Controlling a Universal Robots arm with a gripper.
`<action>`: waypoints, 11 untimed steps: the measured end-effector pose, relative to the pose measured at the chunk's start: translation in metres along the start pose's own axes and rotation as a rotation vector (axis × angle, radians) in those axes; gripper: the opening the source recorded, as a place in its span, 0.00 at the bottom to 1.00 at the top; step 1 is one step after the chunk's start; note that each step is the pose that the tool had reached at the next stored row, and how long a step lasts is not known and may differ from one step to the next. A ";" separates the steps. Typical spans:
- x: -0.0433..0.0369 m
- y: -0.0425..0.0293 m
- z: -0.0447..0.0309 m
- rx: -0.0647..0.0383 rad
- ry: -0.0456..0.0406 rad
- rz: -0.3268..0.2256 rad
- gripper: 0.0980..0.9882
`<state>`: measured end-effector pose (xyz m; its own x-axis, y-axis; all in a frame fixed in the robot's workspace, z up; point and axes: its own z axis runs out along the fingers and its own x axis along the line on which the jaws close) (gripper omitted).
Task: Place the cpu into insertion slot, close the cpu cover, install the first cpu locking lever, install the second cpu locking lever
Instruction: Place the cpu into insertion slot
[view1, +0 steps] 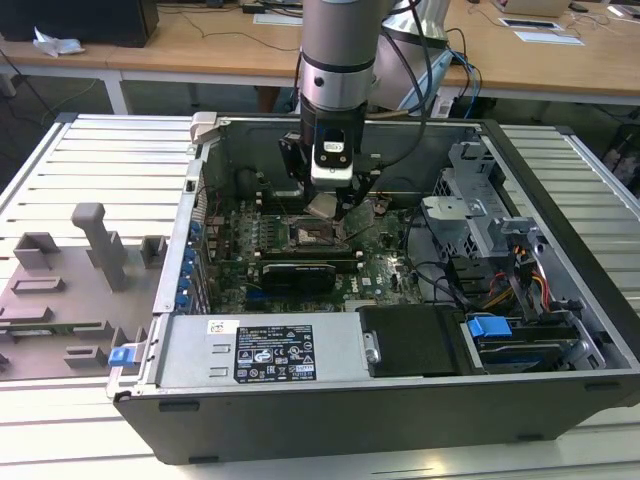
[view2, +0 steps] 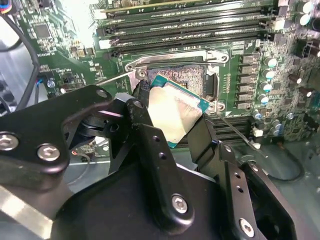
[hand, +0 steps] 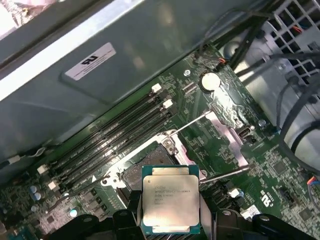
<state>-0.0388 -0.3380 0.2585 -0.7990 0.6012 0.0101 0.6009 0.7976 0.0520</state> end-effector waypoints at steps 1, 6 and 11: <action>0.0000 0.0000 0.0001 0.001 -0.0023 0.025 0.50; 0.0000 0.0000 0.0002 0.020 -0.0226 0.116 0.50; 0.0000 0.0000 0.0004 0.025 -0.0294 0.182 0.50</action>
<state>-0.0387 -0.3380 0.2581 -0.6759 0.7369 -0.0120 0.7365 0.6759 0.0274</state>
